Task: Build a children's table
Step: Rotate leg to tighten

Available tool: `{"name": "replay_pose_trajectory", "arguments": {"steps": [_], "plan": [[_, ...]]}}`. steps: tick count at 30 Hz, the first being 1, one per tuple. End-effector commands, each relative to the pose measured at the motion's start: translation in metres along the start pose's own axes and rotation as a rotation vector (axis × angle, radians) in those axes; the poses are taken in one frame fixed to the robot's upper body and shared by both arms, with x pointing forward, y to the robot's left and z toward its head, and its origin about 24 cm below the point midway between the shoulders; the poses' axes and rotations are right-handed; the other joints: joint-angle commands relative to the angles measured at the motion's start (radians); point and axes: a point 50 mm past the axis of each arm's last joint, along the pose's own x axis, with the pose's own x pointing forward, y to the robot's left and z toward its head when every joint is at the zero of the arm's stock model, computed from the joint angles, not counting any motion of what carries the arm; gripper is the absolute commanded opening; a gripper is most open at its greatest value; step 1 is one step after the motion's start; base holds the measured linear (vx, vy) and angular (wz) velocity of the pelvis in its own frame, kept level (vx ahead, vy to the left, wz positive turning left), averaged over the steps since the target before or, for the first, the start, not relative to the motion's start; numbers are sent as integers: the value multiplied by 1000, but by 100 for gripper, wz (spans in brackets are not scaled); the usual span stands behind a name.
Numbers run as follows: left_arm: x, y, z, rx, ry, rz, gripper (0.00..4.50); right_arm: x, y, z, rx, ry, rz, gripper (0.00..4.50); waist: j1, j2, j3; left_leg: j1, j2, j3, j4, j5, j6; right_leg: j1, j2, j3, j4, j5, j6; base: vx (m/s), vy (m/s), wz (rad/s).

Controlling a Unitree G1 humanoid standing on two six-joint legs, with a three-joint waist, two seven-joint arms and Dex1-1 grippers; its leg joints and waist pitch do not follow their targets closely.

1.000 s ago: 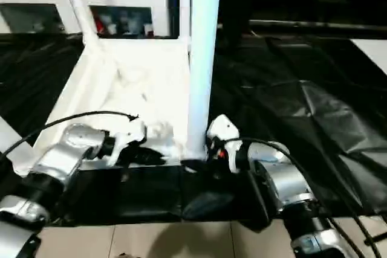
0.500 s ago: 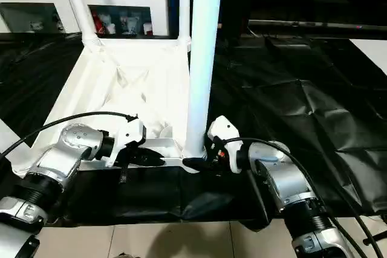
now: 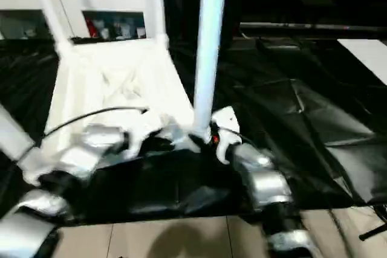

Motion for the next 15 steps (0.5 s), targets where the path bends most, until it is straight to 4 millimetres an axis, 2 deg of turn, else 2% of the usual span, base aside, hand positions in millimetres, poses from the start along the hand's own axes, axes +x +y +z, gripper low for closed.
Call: {"name": "replay_pose_trajectory", "arguments": {"steps": [1,2,3,5,8,9,11,13,14,15], "plan": [[19,-14,2,-82,-54,26,0,11,16,-9,38,49,-19,277,-3,-20,-40,14,31,-23,-69,-343,-6,19,-47,29,-99,-446,-132,0,0,0],[24,-15,5,-82,-53,33,0,16,19,-6,46,36,-40,277,-1,-12,-43,14,31,-25,-70,-343,-8,23,-48,29,-97,-440,-132,0,0,0],[27,-16,7,-83,-52,39,0,20,22,-4,52,27,-56,277,-6,-15,-44,11,30,-23,-70,-339,-5,23,-46,29,-98,-416,-135,0,0,0],[29,-17,9,-82,-58,33,0,23,25,0,42,9,-53,277,-5,-15,-46,11,30,-23,-70,-333,-2,25,-46,29,-96,-395,-141,0,0,0],[27,-15,11,-72,-72,33,0,23,28,8,35,-49,9,277,-1,-14,-50,7,30,-20,-66,-295,20,31,-44,30,-88,-292,-161,0,0,0],[25,-13,11,-67,-74,34,0,22,28,10,34,-73,30,333,-1,-13,-50,6,30,-18,-65,-285,29,32,-44,30,-86,-265,-171,0,0,0],[21,-11,9,-58,-75,33,0,19,25,13,23,-92,60,347,0,-16,-50,6,30,-17,-64,-277,37,34,-45,29,-86,-260,-176,0,0,0],[17,-9,6,-53,-75,24,0,16,22,14,26,-94,97,369,2,-15,-49,6,30,-17,-64,-279,46,35,-47,29,-89,-287,-173,0,0,0],[13,-7,4,-42,-76,13,0,11,20,16,21,-96,142,382,3,-29,-49,5,31,-17,-64,-273,51,36,-47,27,-88,-297,-170,0,0,0],[10,-7,3,-32,-78,3,0,8,19,16,9,-93,169,390,7,-23,-49,4,32,-18,-64,-263,59,39,-48,28,-86,-289,-170,0,0,0]]}}
